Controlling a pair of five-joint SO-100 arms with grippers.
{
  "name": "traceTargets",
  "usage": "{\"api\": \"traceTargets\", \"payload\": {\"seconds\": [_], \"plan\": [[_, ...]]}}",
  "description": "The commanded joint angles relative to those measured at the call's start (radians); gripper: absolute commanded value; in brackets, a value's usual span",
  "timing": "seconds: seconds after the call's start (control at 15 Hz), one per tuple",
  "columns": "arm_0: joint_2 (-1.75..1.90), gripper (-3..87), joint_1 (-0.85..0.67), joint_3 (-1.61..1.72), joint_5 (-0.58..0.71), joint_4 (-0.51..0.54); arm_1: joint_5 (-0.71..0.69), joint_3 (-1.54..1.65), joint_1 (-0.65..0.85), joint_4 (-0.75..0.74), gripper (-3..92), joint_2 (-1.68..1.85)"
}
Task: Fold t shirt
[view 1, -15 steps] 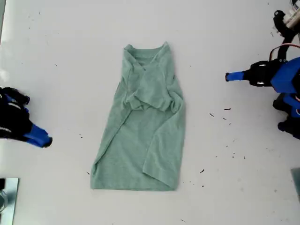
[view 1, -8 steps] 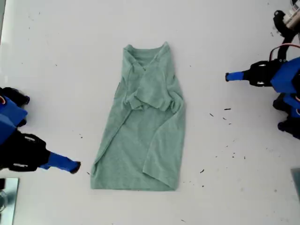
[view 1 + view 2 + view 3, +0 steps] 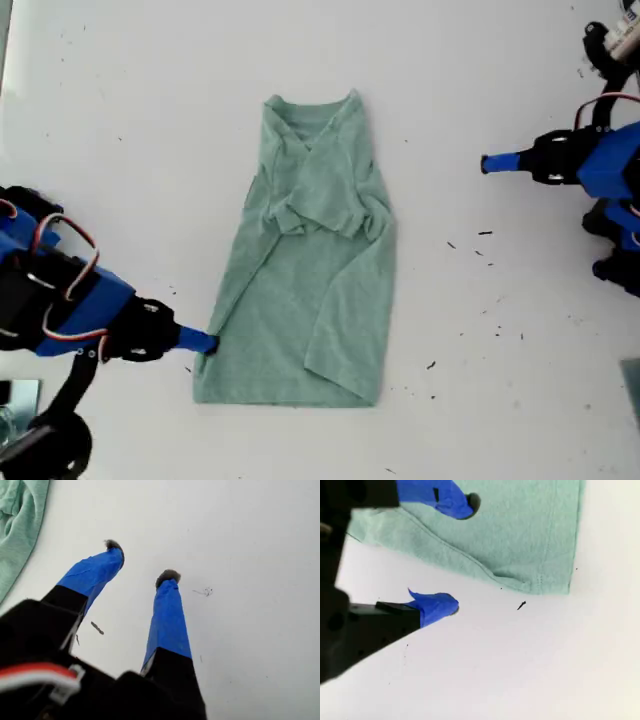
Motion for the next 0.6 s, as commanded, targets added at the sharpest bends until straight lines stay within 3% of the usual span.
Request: {"api": "traceTargets", "payload": {"seconds": [0.0,0.2,0.33,0.47,0.53], "plan": [[-0.077,25.7,-0.037,0.009,0.038,-0.089,-0.012,0.071,0.008,0.002,16.6,0.015],[-0.256,20.6,-0.031,-0.014,0.069,-0.196,-0.012,0.071,0.008,0.002,16.6,0.015],[-0.336,-0.2,-0.032,-0.017,0.074,-0.216,-0.014,0.071,0.008,0.002,16.6,0.015],[-0.318,-0.3,-0.029,-0.031,0.069,-0.212,0.012,0.071,0.002,0.002,16.4,0.015],[-0.252,-0.3,-0.028,-0.063,0.046,-0.141,0.012,0.071,0.002,0.002,16.4,0.015]]}}
